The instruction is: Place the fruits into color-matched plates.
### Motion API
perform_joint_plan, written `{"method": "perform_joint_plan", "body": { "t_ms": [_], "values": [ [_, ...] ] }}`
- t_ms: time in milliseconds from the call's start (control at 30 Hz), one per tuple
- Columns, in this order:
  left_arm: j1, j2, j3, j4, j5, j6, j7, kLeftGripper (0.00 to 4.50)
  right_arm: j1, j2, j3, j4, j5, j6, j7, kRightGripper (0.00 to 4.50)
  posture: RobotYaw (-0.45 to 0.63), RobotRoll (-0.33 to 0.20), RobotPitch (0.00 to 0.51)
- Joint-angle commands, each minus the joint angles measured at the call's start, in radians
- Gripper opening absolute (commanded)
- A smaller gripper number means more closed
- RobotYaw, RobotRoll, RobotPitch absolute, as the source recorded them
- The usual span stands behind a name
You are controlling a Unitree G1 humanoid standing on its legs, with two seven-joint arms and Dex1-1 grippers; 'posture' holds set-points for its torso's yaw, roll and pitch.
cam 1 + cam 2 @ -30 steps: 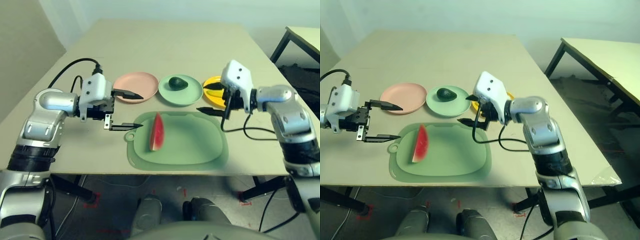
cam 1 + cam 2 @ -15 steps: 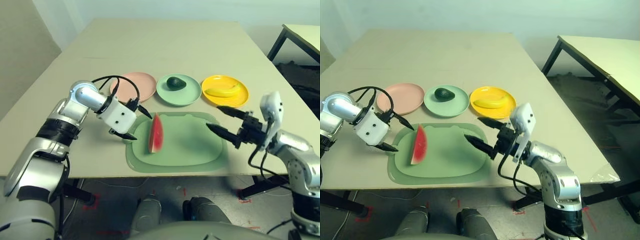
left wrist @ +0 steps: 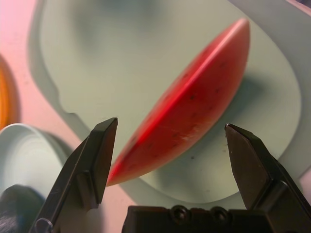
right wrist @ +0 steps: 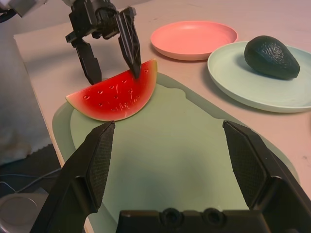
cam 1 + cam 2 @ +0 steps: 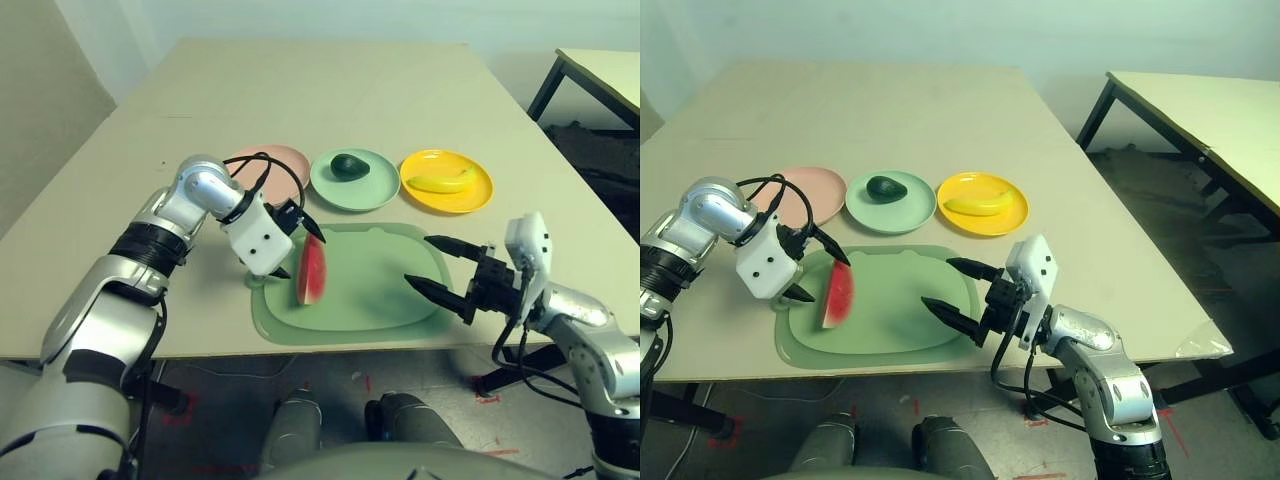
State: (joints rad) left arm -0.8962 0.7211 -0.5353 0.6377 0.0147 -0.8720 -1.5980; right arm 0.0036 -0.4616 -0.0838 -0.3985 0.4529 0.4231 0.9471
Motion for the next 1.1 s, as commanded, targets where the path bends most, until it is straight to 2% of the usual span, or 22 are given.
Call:
{"method": "perform_joint_plan", "body": {
  "t_ms": [33,133,267,500,600,767,900,1033,1100],
  "values": [
    [0.002,-0.040,-0.019,0.057,0.086,-0.019,0.053,4.50,0.008,-0.015,0.020,0.024,0.003,-0.031,0.003,4.47,0.04,0.000,0.043],
    [0.002,-0.068,-0.025,0.117,0.183,-0.041,0.137,4.50,0.026,-0.030,0.034,0.025,0.004,-0.061,0.026,4.47,0.03,0.000,0.043],
    [-0.007,-0.104,-0.027,0.168,0.266,-0.034,0.239,4.50,0.057,-0.085,0.078,0.060,-0.036,-0.206,0.137,4.47,0.02,0.000,0.047],
    [-0.010,-0.135,-0.033,0.191,0.321,-0.008,0.301,4.50,0.061,-0.157,0.129,0.101,-0.055,-0.296,0.220,4.47,0.02,0.000,0.052],
    [-0.008,-0.142,-0.031,0.188,0.327,0.007,0.308,3.88,0.061,-0.156,0.136,0.108,-0.049,-0.296,0.215,4.50,0.02,0.000,0.054],
    [0.007,-0.145,-0.029,0.168,0.315,0.029,0.290,2.14,0.064,-0.156,0.154,0.097,-0.047,-0.291,0.206,4.50,0.02,0.000,0.054],
    [0.019,-0.140,-0.027,0.155,0.311,0.041,0.277,1.17,0.058,-0.157,0.155,0.094,-0.045,-0.283,0.193,4.50,0.03,0.000,0.050],
    [0.021,-0.136,-0.024,0.148,0.308,0.054,0.268,0.02,0.051,-0.155,0.156,0.093,-0.041,-0.276,0.180,4.50,0.03,0.000,0.049],
    [0.022,-0.135,-0.023,0.145,0.306,0.058,0.264,0.02,0.049,-0.155,0.159,0.090,-0.040,-0.273,0.175,4.50,0.03,0.000,0.049]
  ]
}}
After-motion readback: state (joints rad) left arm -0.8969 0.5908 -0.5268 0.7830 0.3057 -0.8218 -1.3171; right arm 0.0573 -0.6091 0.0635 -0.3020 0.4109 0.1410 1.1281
